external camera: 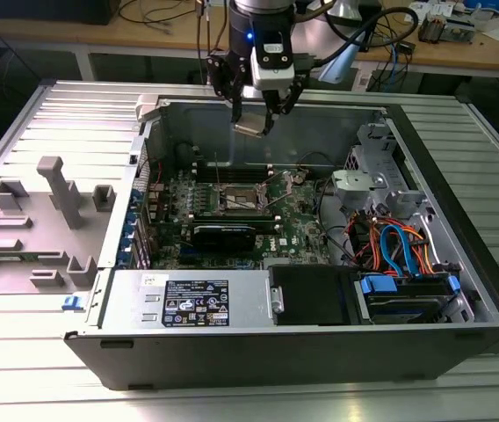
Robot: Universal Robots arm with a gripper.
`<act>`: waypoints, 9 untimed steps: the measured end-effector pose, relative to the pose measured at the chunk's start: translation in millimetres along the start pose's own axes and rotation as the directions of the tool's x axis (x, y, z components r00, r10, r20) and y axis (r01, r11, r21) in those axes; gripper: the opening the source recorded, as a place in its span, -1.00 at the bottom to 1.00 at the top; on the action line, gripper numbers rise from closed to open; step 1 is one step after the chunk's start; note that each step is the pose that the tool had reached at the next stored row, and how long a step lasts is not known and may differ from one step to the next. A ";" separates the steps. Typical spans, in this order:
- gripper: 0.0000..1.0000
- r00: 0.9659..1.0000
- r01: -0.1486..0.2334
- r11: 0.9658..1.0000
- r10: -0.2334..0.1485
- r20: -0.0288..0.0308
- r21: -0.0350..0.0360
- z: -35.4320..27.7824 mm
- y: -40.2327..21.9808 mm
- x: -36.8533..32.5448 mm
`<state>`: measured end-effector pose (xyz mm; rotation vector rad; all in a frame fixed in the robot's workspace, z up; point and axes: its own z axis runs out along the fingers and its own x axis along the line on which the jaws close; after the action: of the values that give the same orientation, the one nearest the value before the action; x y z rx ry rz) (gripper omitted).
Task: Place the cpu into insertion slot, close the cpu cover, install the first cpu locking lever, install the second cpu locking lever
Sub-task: 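Place the cpu into insertion slot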
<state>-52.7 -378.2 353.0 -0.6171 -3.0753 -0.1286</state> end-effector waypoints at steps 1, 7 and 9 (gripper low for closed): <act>0.08 1.000 -0.002 1.000 0.002 0.000 0.000 0.1 -0.2 0.2; 0.08 1.000 -0.017 1.000 0.017 0.001 0.000 1.1 -1.5 2.0; 0.08 1.000 -0.021 1.000 0.021 0.002 0.000 1.5 -2.0 2.6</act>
<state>-55.8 -378.9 351.5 -0.6504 -3.0694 -0.1286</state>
